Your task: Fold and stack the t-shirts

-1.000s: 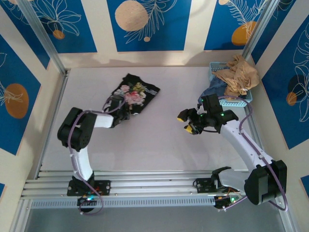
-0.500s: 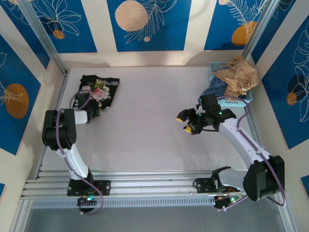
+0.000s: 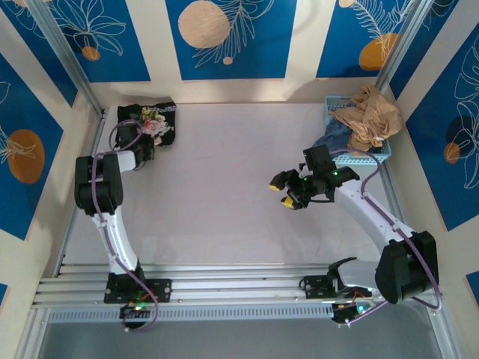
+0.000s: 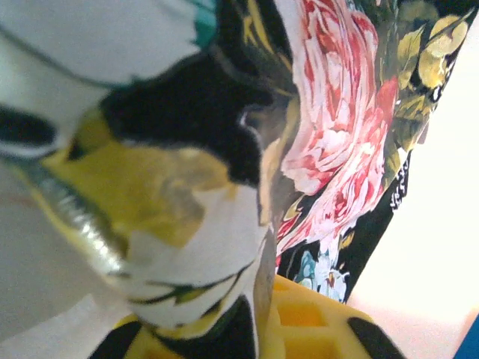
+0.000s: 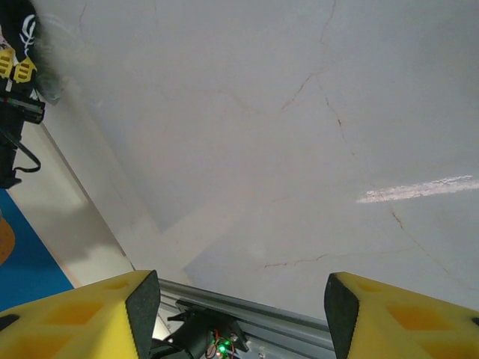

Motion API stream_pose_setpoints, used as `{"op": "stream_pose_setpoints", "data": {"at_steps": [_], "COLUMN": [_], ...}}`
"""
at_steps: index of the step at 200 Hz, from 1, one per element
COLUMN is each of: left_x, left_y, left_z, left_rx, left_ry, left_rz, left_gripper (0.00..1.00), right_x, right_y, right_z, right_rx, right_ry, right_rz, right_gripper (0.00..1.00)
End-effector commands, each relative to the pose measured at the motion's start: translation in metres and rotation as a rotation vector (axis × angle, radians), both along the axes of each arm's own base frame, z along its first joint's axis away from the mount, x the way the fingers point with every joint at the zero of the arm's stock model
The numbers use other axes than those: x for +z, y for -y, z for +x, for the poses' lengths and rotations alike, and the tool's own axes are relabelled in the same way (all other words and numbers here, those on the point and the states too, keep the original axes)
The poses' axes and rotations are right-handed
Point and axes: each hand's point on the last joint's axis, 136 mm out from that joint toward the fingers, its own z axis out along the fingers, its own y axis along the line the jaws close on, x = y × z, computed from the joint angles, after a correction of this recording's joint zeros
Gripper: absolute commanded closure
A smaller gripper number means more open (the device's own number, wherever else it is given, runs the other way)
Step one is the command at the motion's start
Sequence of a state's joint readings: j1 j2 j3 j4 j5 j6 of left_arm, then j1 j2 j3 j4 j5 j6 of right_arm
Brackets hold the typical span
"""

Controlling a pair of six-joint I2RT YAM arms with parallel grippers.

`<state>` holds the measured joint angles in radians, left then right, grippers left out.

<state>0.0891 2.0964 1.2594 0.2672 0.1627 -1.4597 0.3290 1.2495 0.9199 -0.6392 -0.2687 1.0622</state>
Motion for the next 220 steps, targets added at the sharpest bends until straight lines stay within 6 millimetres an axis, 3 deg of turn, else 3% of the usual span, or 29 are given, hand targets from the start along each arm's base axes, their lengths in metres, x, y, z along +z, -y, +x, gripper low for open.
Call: {"op": "stream_pose_setpoints", "data": {"at_steps": [1, 13, 15, 18, 30, 59, 79, 102, 121, 138, 155, 177, 194, 220], "left_x": [0.015, 0.04, 0.045, 0.053, 0.092, 0.182, 0.206, 0.203, 0.196, 0.184, 0.175, 0.132, 0.106, 0.08], "left_y": [0.002, 0.003, 0.004, 0.005, 0.012, 0.045, 0.061, 0.048, 0.013, -0.02, -0.024, -0.024, -0.01, -0.015], "left_z": [-0.01, -0.016, -0.016, -0.018, -0.022, -0.055, -0.088, -0.133, -0.185, -0.232, -0.246, -0.26, -0.262, -0.259], "left_rx": [-0.004, -0.045, -0.056, -0.075, -0.165, -0.395, -0.486, -0.447, -0.301, -0.176, -0.23, -0.346, -0.444, -0.452], "left_ry": [-0.008, 0.023, 0.03, 0.043, 0.118, 0.271, 0.264, 0.154, 0.0, -0.098, 0.024, 0.037, 0.122, 0.088], "left_rz": [0.027, 0.08, 0.089, 0.108, 0.186, 0.393, 0.511, 0.616, 0.78, 0.961, 1.175, 1.36, 1.405, 1.392], "left_gripper": [0.54, 0.19, 0.05, 0.01, 0.0, 0.0, 0.0, 0.0, 0.0, 0.0, 0.0, 0.0, 0.0, 0.0], "right_x": [0.015, 0.02, 0.022, 0.023, 0.031, 0.05, 0.066, 0.092, 0.109, 0.102, 0.089, 0.047, 0.015, -0.015], "right_y": [-0.003, 0.0, 0.001, 0.002, 0.008, 0.028, 0.048, 0.071, 0.093, 0.124, 0.135, 0.155, 0.163, 0.166], "right_z": [0.004, 0.004, 0.005, 0.005, 0.007, 0.014, 0.02, 0.025, 0.028, 0.032, 0.041, 0.044, 0.044, 0.05], "right_rx": [0.014, 0.011, 0.008, 0.007, -0.003, -0.029, -0.053, -0.072, -0.114, -0.208, -0.208, -0.173, -0.097, -0.068], "right_ry": [0.043, 0.073, 0.078, 0.086, 0.121, 0.175, 0.239, 0.363, 0.5, 0.57, 0.734, 0.842, 0.841, 0.892], "right_rz": [0.008, -0.006, -0.01, -0.016, -0.036, -0.119, -0.235, -0.389, -0.509, -0.64, -0.728, -0.93, -1.016, -1.008], "right_gripper": [0.36, 0.32, 0.31, 0.27, 0.0, 0.0, 0.01, 0.01, 0.0, 0.01, 0.01, 0.01, 0.01, 0.01]}}
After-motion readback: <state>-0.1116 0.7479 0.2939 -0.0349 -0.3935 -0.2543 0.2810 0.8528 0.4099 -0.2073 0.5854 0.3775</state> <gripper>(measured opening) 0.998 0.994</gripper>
